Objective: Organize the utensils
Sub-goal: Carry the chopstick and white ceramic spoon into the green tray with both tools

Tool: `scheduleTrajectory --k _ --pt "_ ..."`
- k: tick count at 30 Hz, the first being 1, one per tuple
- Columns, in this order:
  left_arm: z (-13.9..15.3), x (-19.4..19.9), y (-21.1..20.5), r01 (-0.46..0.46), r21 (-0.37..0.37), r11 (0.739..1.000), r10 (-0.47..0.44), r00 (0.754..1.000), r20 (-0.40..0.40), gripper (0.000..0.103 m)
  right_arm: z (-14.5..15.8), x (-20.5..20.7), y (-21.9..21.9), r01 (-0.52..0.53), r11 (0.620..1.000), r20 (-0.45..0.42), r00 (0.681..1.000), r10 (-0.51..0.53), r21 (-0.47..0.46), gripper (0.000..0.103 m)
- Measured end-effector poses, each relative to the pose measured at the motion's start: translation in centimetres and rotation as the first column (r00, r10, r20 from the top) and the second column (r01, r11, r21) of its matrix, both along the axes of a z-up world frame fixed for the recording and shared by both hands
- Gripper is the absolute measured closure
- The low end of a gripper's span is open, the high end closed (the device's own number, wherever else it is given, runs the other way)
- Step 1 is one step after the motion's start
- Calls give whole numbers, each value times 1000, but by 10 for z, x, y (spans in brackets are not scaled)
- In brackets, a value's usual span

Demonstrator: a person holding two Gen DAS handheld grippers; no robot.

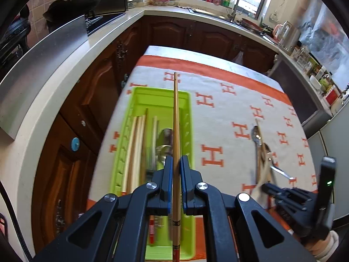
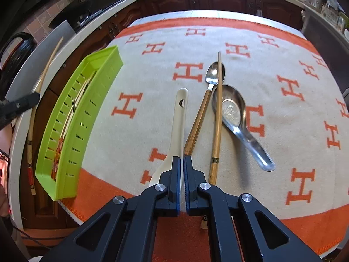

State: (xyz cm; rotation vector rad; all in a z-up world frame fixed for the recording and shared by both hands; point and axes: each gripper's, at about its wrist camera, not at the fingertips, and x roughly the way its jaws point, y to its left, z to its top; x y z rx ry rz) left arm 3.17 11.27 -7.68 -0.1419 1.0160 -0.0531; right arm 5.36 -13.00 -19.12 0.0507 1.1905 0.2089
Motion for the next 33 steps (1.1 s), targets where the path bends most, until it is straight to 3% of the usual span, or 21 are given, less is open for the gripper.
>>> scheduleTrajectory --k 4,14,22,29,31,33 --pt "-11 5 7 -4 20 1000 4 1000 -12 99 16 -2 0 5 1000 26 1000 -5 21 100" --pt "-43 19 21 -22 -10 1000 22 998 -62 99 58 6 21 -40 996 76 997 35 75 100" --pt "-62 23 35 -34 -50 998 28 994 -107 99 93 18 89 -212 972 114 973 200 98 100" --pt "-71 24 39 -24 -64 998 16 992 -129 98 89 38 150 -296 950 97 953 287 98 100" --pt "-73 24 38 -26 -62 998 17 991 -136 93 81 48 166 -309 946 77 950 303 98 100" --pt "-73 23 40 -41 -59 997 33 991 -130 80 74 55 177 -315 944 59 949 310 96 100"
